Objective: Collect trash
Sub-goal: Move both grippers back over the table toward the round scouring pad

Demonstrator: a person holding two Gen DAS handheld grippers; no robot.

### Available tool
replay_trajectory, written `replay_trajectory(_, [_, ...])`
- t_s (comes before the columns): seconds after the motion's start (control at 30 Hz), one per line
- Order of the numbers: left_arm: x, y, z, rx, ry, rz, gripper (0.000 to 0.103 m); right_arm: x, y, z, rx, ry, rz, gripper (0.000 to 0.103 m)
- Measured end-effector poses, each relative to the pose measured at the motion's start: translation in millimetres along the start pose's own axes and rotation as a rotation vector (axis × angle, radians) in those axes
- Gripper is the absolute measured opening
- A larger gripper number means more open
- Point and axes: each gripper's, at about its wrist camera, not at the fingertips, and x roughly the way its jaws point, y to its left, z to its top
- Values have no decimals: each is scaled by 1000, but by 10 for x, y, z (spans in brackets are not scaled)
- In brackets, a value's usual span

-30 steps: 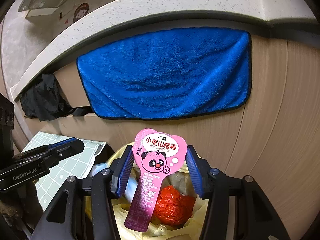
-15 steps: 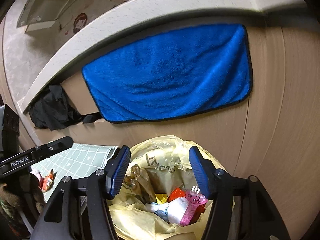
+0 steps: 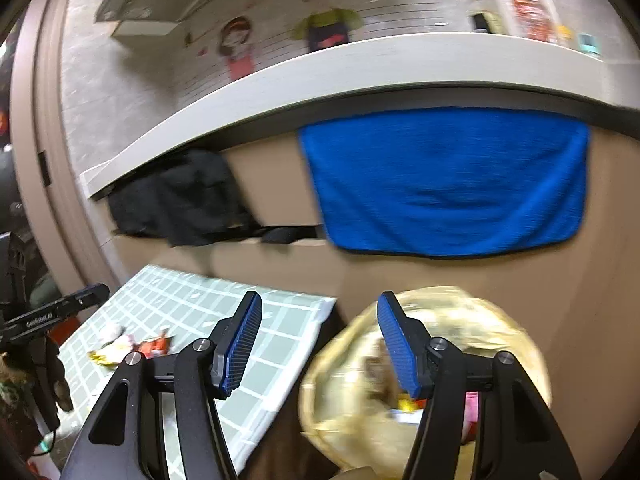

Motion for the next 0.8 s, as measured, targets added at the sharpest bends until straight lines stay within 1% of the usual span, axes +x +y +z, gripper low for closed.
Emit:
replay_trajectory(0.07, [-189, 363, -37, -43, -17, 54, 51, 91, 203, -1, -16, 21, 41, 58])
replay_trajectory(0.17, [-395, 826, -112, -102, -22, 101, 51, 236, 536, -19, -52, 47, 83, 58])
replay_trajectory(0.27, [-539, 1175, -210, -150, -14, 130, 51, 368, 778, -48, -87, 72, 113, 58])
replay_trajectory(0.33, [-583, 1318, -276, -177, -4, 133, 51, 436, 936, -76, -107, 85, 131, 58])
replay_trajectory(0.4, [-611, 1415, -361, -199, 6, 134, 51, 514, 1062, -107, -128, 103, 147, 58])
replay_trajectory(0.47, [-610, 1461, -438, -212, 20, 118, 51, 562, 1167, -147, -144, 120, 165, 58])
replay_trajectory(0.57, [-552, 1445, -561, -216, 65, 61, 51, 604, 1270, -206, -165, 142, 187, 58])
replay_trajectory(0.67, [-483, 1411, -670, -221, 104, 19, 51, 611, 1334, -278, -187, 159, 193, 58])
replay_trajectory(0.8, [-418, 1399, -716, -224, 119, 14, 51, 629, 1369, -386, -194, 187, 198, 58])
